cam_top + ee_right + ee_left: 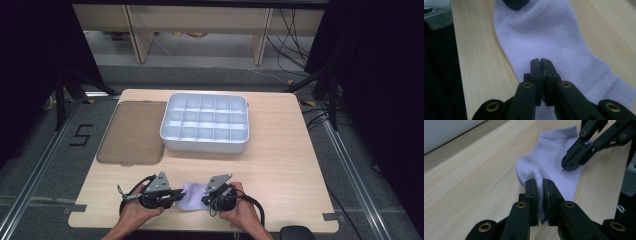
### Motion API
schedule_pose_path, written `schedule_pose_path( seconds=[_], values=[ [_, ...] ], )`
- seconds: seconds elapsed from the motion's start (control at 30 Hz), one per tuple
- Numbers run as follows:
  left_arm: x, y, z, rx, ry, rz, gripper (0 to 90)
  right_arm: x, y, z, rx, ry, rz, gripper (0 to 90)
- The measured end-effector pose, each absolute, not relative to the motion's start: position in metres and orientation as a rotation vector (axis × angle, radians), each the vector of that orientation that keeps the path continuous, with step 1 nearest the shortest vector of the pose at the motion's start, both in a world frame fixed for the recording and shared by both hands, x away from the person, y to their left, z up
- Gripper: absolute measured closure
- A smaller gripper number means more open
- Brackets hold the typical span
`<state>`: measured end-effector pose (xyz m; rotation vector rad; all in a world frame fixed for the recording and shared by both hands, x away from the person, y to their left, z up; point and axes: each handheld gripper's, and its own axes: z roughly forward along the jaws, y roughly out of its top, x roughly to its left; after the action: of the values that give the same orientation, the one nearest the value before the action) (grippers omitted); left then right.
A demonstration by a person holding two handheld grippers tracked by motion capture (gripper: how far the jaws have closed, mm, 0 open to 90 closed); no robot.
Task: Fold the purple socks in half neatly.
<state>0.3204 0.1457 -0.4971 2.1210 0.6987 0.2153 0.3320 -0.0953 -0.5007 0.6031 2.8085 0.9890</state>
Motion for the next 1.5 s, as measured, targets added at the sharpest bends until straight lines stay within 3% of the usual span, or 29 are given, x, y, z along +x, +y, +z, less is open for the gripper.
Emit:
schedule_pose_path(
  seconds=[0.5,0.9,1.5],
  values=[
    [0.312,0.157,-0.480,2.067,0.649,0.165,83.0,0.324,-0.073,-0.504,0.499,2.830,1.056,89.5],
    [0.311,0.157,-0.477,2.044,0.665,0.154,82.9,0.344,-0.095,-0.493,0.661,2.718,1.044,89.4],
    [0.313,0.154,-0.476,2.052,0.648,0.133,82.6,0.346,-0.064,-0.505,0.627,2.806,1.046,88.7]
  ],
)
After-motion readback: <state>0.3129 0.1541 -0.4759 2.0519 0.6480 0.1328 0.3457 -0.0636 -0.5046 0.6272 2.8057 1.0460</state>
